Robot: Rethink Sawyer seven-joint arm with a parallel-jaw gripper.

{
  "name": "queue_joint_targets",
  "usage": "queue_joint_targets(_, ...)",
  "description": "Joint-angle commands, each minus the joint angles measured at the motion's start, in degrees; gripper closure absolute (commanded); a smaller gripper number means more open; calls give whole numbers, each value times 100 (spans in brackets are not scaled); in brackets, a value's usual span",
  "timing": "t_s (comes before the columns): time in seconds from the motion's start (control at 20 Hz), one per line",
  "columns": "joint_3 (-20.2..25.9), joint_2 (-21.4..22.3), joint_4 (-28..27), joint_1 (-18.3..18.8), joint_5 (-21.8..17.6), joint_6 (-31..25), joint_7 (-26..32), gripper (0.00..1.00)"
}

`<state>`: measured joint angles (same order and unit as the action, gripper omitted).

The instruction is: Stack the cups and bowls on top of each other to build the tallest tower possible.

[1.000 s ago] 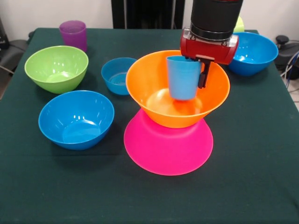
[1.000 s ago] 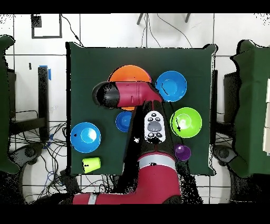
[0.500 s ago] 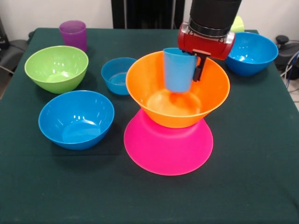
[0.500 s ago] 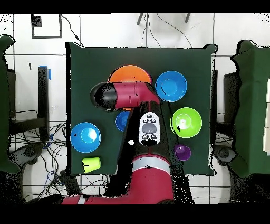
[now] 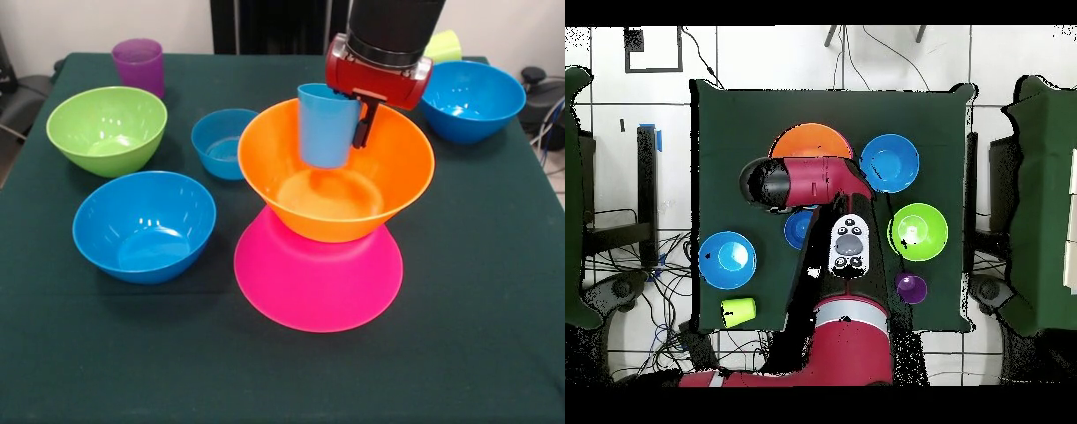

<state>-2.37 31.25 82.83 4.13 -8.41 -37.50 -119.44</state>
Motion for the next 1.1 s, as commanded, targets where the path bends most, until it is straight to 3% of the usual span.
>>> queue_joint_targets(0.05, 381, -267, -80, 90, 86, -406, -224, 100)
queue_joint_targets(0.65, 565, -265, 48, 226, 214, -367, -180, 100)
queue_joint_targets(1.1, 795, -279, 201, 440, 559, -571, -92, 100)
